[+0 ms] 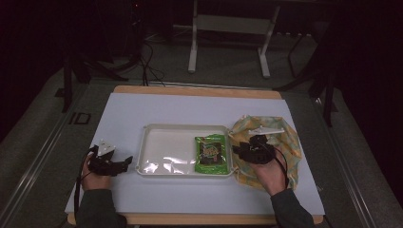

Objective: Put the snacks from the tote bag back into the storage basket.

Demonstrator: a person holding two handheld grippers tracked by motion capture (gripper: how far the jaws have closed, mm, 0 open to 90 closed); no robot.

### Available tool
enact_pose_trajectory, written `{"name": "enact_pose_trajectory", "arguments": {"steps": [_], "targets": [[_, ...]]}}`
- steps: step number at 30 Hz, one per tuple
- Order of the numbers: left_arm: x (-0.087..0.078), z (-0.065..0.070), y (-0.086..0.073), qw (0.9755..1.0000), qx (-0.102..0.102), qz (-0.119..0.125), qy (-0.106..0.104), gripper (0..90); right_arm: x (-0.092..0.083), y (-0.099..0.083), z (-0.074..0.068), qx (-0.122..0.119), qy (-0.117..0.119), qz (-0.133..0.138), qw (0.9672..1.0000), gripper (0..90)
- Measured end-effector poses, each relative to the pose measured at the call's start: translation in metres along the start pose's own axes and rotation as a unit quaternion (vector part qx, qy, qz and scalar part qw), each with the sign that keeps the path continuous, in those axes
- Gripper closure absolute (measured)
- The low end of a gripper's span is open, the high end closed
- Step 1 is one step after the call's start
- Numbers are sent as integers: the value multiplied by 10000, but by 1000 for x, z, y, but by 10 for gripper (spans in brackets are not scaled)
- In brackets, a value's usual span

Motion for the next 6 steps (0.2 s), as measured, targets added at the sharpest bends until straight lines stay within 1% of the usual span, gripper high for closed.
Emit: {"name": "enact_pose_trajectory", "arguments": {"steps": [2,3,6], "targets": [[0,0,0,10000,1,-3,3,197,-2,1,2,16,1,40,10000,624],[0,0,0,10000,2,-9,8,196,-7,3,6,69,-29,89,9999,634],[1,0,0,10000,-6,-30,30,190,-10,4,9,54,-61,144,9999,635]]}}
Point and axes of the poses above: each handheld gripper's, and its own axes: x roughly forward along the jaws, y roughly out of its top, z roughly to its right, the point moved 7 cm from there along x, roughly forward along the jaws, and after that the axes turned 3 degrees about -z, right-handed, at the moved point
